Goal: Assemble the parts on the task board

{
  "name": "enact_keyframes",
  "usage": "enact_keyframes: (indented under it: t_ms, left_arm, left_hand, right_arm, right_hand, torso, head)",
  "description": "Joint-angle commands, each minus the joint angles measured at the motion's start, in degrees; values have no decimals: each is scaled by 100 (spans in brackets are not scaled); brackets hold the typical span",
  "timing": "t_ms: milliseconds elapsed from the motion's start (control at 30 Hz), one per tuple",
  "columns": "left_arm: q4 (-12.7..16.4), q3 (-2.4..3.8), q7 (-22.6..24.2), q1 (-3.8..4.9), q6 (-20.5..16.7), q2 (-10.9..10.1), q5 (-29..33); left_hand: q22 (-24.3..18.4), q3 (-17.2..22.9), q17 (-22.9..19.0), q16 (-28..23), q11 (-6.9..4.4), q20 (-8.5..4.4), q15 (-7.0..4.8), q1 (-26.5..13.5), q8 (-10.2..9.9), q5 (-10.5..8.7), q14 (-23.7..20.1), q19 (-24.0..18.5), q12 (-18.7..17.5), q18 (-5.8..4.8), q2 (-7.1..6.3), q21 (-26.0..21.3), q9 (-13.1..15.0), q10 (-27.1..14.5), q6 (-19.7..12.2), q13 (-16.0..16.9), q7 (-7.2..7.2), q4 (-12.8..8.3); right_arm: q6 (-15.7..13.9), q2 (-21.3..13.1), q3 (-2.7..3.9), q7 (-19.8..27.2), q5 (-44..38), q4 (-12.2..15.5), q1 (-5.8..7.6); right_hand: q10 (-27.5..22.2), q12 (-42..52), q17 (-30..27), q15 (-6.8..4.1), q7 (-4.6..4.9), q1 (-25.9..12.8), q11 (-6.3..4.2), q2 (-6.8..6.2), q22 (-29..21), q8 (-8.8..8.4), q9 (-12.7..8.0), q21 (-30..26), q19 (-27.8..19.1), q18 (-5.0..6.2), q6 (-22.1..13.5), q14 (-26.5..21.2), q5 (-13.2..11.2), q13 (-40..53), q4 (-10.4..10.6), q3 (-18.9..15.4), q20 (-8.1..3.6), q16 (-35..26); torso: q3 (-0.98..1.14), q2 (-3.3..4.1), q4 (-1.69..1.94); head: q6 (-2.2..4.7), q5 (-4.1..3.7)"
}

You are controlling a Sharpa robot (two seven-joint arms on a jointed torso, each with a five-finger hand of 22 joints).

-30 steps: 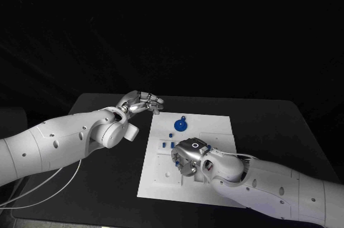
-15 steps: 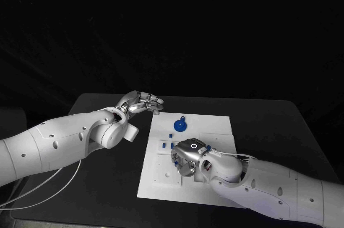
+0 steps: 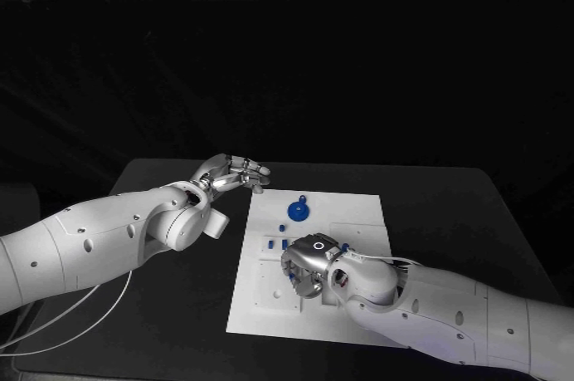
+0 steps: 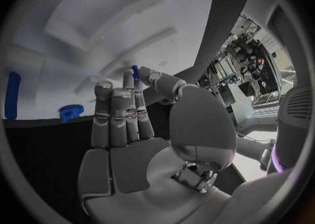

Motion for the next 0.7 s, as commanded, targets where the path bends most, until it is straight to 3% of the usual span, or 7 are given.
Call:
enact_keyframes:
  t_ms: [33, 200, 300, 400, 567, 700]
  left_arm:
    - [13, 4, 57, 5, 54, 7, -15]
    - [15, 4, 54, 6, 56, 4, -15]
    - [16, 4, 53, 6, 58, 3, -15]
    - [17, 4, 54, 6, 57, 6, 8]
    - [-2, 3, 50, 6, 55, -10, 85]
    - [-18, 3, 89, 6, 18, -16, 114]
  left_hand:
    - [10, -17, 9, -34, 9, 27, 38, -43, 11, 22, -12, 15, -30, -32, -34, -41, -8, -20, -2, -9, -3, 6]
    - [11, -17, 13, -37, 9, 27, 38, -43, 11, 19, -13, 15, -32, -32, -36, -42, -8, -22, -3, -9, -3, 6]
    - [12, -18, 16, -40, 10, 27, 39, -43, 11, 17, -14, 14, -33, -32, -38, -44, -9, -23, -3, -10, -3, 5]
    - [14, -20, 21, -42, 11, 27, 39, -47, 11, 14, -14, 14, -34, -32, -37, -45, -9, -24, -4, -10, -2, 9]
    - [19, -28, 37, -51, 12, 28, 40, -63, 11, 6, -12, 16, -36, -33, -40, -49, -11, -25, -6, -10, 1, 22]
    - [21, -29, 40, -53, 12, 28, 39, -64, 11, 4, -12, 16, -37, -32, -41, -50, -11, -25, -6, -10, 1, 23]
  right_arm:
    - [145, 14, -38, 48, 59, -32, -32]
    - [-33, 3, -43, 83, 237, -65, -31]
    - [-198, -20, -43, 71, 321, -50, -31]
    - [-355, -95, -43, 34, 425, 28, -31]
    - [-601, -278, -42, 76, 639, 238, -29]
    - [-951, -464, -26, 211, 919, 457, -25]
  right_hand:
    - [136, -46, -8, 2, 38, -16, 49, 33, 113, -1, -5, 7, -20, 124, -25, -50, -15, -7, -38, -2, -6, -19]
    - [-130, -217, -8, 99, 152, -132, 151, -134, 112, -161, -60, 10, -38, 124, -286, -58, -44, -59, -18, -133, 11, -17]
    - [-489, -427, -4, 223, 297, -206, 286, -316, 108, -341, -130, 2, -64, 124, -615, -84, -15, -146, -26, -356, 22, -11]
    - [-740, -565, -3, 338, 395, -243, 380, -408, 110, -445, -165, -22, -134, 124, -834, -150, 116, -225, -77, -605, 45, -17]
    - [-1090, -729, 5, 465, 506, -419, 520, -437, 118, -568, -207, -61, -275, 124, -1115, -280, 207, -355, -256, -1077, 105, -19]
    - [-1157, -685, 9, 496, 502, -439, 555, -430, 104, -533, -192, -84, -307, 124, -1106, -332, 216, -411, -244, -1242, 135, 2]
  torso:
    - [2, 5, -1]
    - [-1, 1, -3]
    - [-2, -1, -8]
    - [0, -1, -2]
    - [-3, -4, -7]
    - [1, -4, -9]
  head:
    - [-15, 10]
    - [-17, 13]
    - [-16, 17]
    - [-14, 9]
    - [11, -13]
    - [15, -17]
